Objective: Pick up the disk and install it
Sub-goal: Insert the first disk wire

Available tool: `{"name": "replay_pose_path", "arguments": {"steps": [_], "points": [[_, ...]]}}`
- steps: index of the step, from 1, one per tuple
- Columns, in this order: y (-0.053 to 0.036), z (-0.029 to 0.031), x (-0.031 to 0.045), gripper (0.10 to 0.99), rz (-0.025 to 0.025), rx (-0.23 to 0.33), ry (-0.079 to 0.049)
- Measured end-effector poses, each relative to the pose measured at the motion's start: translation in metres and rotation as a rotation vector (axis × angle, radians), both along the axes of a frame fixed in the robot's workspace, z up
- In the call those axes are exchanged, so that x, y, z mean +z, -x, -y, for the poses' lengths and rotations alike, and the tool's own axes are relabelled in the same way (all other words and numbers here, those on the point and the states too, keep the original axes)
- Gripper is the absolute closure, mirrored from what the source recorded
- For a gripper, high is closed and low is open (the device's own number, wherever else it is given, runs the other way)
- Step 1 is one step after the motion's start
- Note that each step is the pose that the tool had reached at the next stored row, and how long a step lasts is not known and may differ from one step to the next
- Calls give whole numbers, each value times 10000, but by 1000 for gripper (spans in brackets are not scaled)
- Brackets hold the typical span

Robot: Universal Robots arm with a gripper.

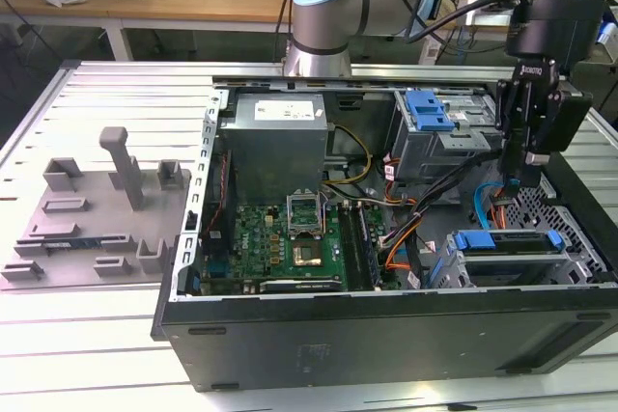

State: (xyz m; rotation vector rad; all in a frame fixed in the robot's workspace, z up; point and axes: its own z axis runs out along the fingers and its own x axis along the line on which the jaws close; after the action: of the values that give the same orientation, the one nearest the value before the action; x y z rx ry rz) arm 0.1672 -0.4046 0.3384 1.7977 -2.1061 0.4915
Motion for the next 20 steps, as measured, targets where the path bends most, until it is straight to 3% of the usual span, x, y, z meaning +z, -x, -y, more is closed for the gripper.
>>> {"name": "replay_pose_path", "arguments": {"steps": [4,6,7,8,20], "points": [[0,-8,-12,612,-1,1,41],[0,-19,-16,694,0,1,47],[0,-25,-19,694,0,1,52],[0,-29,-21,765,0,1,56],[-1,-70,-39,765,0,5,165]]}}
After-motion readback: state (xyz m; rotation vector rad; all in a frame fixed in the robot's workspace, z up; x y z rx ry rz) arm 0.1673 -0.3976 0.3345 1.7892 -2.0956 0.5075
